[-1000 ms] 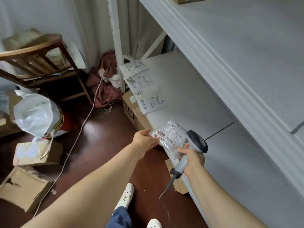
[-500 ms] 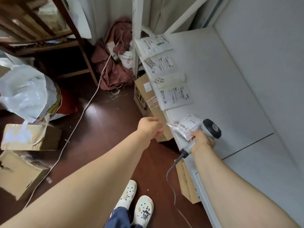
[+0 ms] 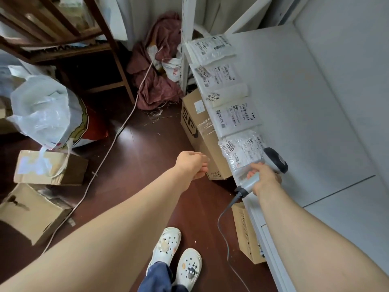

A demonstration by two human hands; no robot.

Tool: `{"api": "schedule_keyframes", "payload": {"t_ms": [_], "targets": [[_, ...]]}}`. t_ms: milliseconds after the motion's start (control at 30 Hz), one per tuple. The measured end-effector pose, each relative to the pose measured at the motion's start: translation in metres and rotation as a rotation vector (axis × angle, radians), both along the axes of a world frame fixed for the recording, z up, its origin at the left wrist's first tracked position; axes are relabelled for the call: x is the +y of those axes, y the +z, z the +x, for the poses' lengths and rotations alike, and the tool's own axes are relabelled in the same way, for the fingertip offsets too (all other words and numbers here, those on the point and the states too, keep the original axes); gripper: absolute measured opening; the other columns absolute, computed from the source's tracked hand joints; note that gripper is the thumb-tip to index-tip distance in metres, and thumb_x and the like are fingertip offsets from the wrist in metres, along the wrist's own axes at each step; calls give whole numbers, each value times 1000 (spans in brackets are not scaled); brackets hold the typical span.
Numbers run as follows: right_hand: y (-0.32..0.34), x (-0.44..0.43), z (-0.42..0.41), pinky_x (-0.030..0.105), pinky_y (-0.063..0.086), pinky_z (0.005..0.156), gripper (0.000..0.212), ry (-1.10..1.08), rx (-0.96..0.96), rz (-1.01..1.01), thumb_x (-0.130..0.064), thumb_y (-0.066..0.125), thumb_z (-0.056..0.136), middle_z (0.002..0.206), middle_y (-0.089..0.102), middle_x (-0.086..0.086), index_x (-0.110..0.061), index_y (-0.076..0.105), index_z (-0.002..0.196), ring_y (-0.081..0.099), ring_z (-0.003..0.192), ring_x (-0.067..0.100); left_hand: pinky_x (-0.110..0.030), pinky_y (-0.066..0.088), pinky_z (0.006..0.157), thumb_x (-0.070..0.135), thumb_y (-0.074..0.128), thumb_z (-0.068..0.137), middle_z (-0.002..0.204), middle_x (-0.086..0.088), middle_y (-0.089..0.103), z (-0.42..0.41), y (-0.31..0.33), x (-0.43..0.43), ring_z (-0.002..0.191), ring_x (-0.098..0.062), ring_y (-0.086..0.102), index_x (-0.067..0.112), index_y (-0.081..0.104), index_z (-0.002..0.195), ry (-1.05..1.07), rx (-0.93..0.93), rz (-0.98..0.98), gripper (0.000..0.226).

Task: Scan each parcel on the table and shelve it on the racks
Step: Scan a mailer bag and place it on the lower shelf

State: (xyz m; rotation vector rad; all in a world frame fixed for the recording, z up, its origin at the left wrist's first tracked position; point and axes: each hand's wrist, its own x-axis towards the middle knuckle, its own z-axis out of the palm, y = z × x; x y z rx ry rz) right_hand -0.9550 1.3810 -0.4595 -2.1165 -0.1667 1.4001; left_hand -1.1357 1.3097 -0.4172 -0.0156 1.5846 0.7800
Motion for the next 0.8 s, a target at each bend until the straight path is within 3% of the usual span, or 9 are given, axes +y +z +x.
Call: {"api": "schedule_keyframes", "payload": {"t_ms": [100, 200, 267, 400, 533, 567, 633, 800], "targets": [[6, -10, 10, 29, 50, 65, 20, 58, -52, -15, 3, 74, 73, 74, 60, 4, -10, 60, 79, 55, 61, 15, -20, 48, 56, 2, 59, 90, 74, -4, 54, 7, 11, -1, 61, -15, 51, 13, 56, 82, -10, -1, 9, 14], [25, -29, 20, 31, 51, 83, 16, 96, -43, -5, 4, 70, 78, 78, 63, 7, -7, 63, 86, 63, 78, 20, -17, 40, 45, -2, 56, 90, 72, -5, 46, 17, 38, -5, 60, -15, 42, 13, 52, 77, -22, -21, 38, 20], [46, -44, 25, 31, 51, 79, 17, 92, -11, 19, 7, 67, 80, 81, 64, 9, -8, 60, 84, 65, 84, 23, -20, 36, 48, -3, 56, 89, 71, -6, 43, 25, 62, -12, 59, -16, 39, 15, 48, 73, -77, -5, 67, 26], [96, -79, 38, 31, 50, 73, 22, 74, 28, 53, 8, 68, 77, 77, 64, 9, -9, 62, 90, 65, 73, 21, -24, 33, 55, -3, 56, 89, 72, -6, 44, 41, 118, -31, 59, -16, 40, 15, 47, 70, -155, 44, 114, 27], [151, -117, 55, 27, 47, 58, 20, 96, 45, 82, 6, 71, 77, 71, 64, 8, -12, 63, 84, 63, 64, 18, -29, 47, 64, 2, 60, 90, 75, -8, 55, 63, 176, -50, 61, -16, 51, 6, 61, 93, -223, 105, 165, 5], [164, -128, 60, 27, 47, 57, 19, 100, 34, 88, 5, 72, 78, 70, 65, 8, -12, 64, 85, 63, 64, 18, -30, 51, 68, 2, 60, 90, 76, -8, 57, 70, 187, -55, 61, -16, 53, 5, 61, 98, -251, 118, 182, 9], [191, -152, 73, 27, 47, 59, 20, 125, 11, 107, 3, 73, 77, 69, 65, 7, -10, 67, 91, 63, 66, 19, -31, 52, 69, 2, 58, 90, 76, -8, 59, 84, 209, -66, 62, -16, 55, 5, 62, 94, -336, 137, 214, 7], [249, -232, 111, 37, 54, 79, 31, 131, -91, 157, 1, 76, 73, 74, 68, 8, -3, 68, 102, 67, 80, 27, -23, 45, 55, 5, 59, 89, 77, -7, 59, 127, 257, -105, 61, -15, 56, 8, 60, 81, -612, 169, 287, 9]]}}
